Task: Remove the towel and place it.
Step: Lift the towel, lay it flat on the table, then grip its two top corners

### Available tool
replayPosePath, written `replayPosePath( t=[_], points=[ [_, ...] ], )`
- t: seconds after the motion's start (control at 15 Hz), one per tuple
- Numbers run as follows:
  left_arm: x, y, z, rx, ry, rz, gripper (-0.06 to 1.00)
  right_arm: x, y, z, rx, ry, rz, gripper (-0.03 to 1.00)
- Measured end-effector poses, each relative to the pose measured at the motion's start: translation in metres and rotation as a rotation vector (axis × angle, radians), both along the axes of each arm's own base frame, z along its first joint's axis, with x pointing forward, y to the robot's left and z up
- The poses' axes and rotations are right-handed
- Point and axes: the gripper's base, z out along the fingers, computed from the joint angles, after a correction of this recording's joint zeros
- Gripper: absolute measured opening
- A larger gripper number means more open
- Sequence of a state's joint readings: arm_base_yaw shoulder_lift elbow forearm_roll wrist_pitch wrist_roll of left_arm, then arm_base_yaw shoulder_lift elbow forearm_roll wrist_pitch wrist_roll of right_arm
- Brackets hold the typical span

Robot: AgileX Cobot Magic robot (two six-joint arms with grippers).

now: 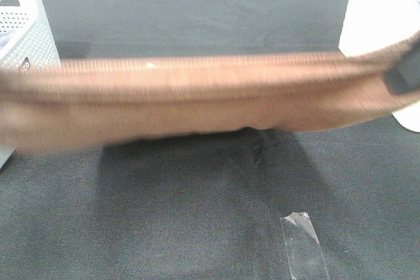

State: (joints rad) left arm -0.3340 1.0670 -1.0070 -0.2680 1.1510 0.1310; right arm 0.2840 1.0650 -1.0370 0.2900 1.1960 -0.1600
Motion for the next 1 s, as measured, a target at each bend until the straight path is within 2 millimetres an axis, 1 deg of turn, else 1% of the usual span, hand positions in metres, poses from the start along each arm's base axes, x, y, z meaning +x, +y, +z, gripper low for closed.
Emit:
replayPosePath(
  t=[0.2,0.4,0.53,0.6,0.73,0.87,1.0],
  points=[
    [-0.004,-0.002,-0.013,-0.014,0.051,-0.018,0.00,-0.015,-0.004,-0.023,-0.009,0.068,-0.024,0.00],
    [-0.011,-0.003,-0.036,-0.030,0.141,-0.021,0.00,-0.023,-0.006,-0.050,-0.026,0.153,-0.045,0.00],
    [-0.018,-0.004,-0.054,-0.038,0.210,-0.035,0.00,-0.027,-0.007,-0.060,-0.032,0.190,-0.046,0.00],
    [-0.024,-0.004,-0.067,-0.044,0.260,-0.043,0.00,-0.030,-0.007,-0.067,-0.024,0.224,-0.050,0.00],
    [-0.029,-0.003,-0.083,-0.043,0.333,-0.036,0.00,-0.035,-0.006,-0.077,-0.010,0.278,-0.057,0.00],
    [-0.030,-0.004,-0.096,-0.041,0.408,-0.026,0.00,-0.042,-0.006,-0.089,-0.008,0.334,-0.061,0.00],
    [-0.028,-0.006,-0.105,-0.039,0.467,-0.020,0.00,-0.046,-0.007,-0.096,-0.008,0.368,-0.066,0.00]
  ],
)
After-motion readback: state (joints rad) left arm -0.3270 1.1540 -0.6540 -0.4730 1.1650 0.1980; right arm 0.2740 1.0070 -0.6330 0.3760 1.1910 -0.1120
